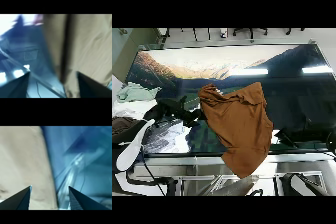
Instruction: Fold the shirts.
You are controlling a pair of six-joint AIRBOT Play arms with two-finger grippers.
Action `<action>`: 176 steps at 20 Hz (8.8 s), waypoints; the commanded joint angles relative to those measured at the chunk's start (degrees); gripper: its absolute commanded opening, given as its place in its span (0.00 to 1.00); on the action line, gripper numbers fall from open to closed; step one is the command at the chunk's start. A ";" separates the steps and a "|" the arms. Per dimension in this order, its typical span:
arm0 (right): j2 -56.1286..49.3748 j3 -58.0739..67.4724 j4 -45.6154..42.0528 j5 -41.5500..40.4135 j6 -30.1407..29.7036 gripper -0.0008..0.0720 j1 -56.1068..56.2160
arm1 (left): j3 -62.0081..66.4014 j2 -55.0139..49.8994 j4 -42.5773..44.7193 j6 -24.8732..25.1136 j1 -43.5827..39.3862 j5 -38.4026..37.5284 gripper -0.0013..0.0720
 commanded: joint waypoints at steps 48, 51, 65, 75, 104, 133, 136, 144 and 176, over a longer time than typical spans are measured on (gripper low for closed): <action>-25.53 39.89 9.64 22.97 -12.83 0.21 20.52 | 43.28 -23.32 -4.48 3.48 -3.82 6.58 0.04; -25.22 44.35 9.46 20.35 -9.62 0.65 18.78 | 50.71 -23.28 -4.46 3.17 -0.87 10.45 0.97; 0.00 6.60 3.04 0.39 -6.40 0.65 -11.13 | 9.60 4.46 21.94 8.50 16.41 24.50 0.91; -3.21 2.19 2.60 3.30 -6.82 0.70 -10.97 | 3.15 -2.69 16.09 11.41 8.70 15.74 0.82; 12.46 68.74 17.16 -9.20 1.01 0.03 -1.77 | 36.17 30.32 -27.17 -5.38 20.85 10.75 0.04; -22.84 55.39 13.29 15.43 -5.42 0.03 23.63 | -4.52 18.29 -22.58 11.45 8.98 -31.12 0.04; -30.99 55.41 13.38 22.88 -5.88 0.03 23.41 | 8.39 -0.33 -22.51 12.41 7.98 -27.63 0.04; -44.50 69.46 13.31 23.04 -6.47 0.03 17.73 | 40.96 -22.36 -19.58 9.77 8.57 -19.43 0.04; -40.22 58.69 -17.51 15.26 4.00 0.36 22.43 | 42.49 -21.38 26.23 -16.65 4.61 0.20 0.67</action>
